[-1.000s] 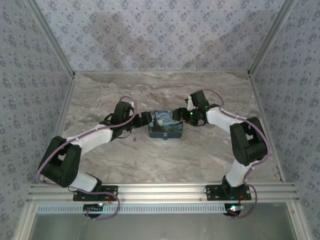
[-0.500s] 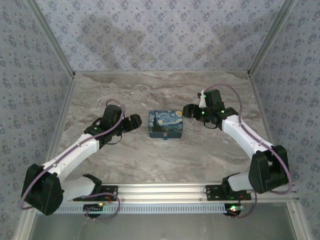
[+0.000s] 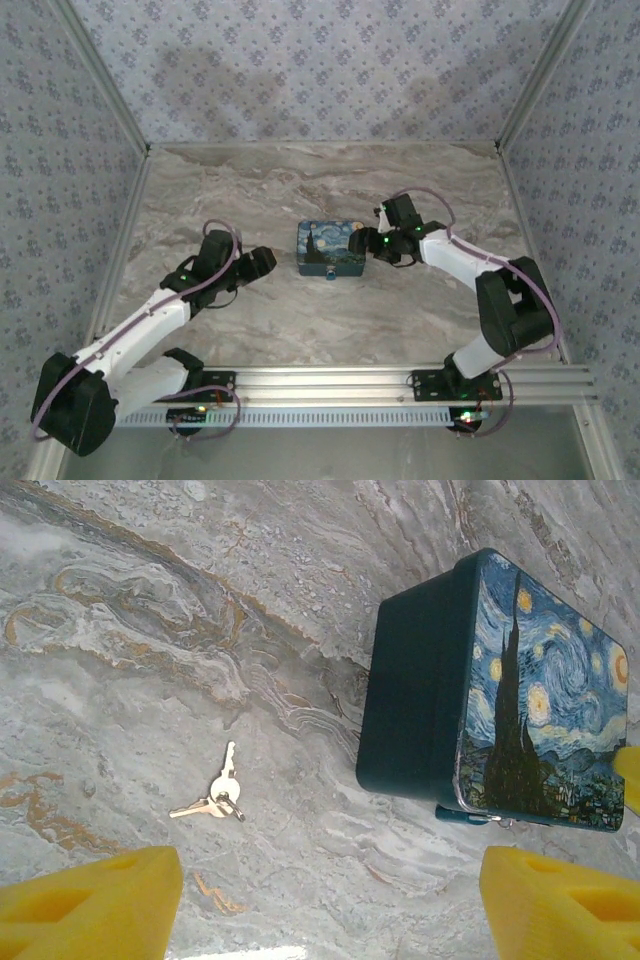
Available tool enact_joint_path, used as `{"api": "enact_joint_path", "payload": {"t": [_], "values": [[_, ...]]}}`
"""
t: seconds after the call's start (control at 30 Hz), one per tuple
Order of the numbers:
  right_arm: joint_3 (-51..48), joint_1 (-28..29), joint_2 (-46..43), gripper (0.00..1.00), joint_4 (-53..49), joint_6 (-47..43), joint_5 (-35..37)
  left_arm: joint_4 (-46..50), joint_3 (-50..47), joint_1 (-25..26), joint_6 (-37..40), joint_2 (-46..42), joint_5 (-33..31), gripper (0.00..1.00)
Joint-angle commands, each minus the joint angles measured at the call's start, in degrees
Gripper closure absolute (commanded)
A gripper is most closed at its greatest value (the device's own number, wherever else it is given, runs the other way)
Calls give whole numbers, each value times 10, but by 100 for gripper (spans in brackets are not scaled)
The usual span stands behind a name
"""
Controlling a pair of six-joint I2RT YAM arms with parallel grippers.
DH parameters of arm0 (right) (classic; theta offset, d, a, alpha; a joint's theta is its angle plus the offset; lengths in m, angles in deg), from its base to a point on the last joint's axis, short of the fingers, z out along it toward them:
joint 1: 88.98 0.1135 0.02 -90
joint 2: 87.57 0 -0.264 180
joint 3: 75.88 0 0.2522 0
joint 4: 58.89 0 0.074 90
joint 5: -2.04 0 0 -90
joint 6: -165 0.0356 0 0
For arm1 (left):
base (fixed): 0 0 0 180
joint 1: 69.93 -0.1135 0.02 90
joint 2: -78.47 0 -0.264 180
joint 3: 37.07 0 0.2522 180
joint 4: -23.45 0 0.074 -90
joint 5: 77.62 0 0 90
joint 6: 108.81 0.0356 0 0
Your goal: Unlock a padlock with a key
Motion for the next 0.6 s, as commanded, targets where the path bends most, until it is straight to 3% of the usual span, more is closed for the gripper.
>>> {"api": "enact_joint_path", "payload": {"t": [0.0, 0.2, 0.43, 0.57], "values": [[28, 7, 3, 29, -3, 9, 4, 16, -4, 4, -13, -6, -10, 24], [15, 3, -55, 28, -63, -24, 78, 45, 14, 7, -21, 25, -15, 37], [-33, 27, -190, 29, -104, -35, 167, 55, 49, 27, -37, 101, -33, 50], [-50, 33, -251, 31, -133, -29, 158, 72, 90, 41, -48, 159, -60, 57]]}}
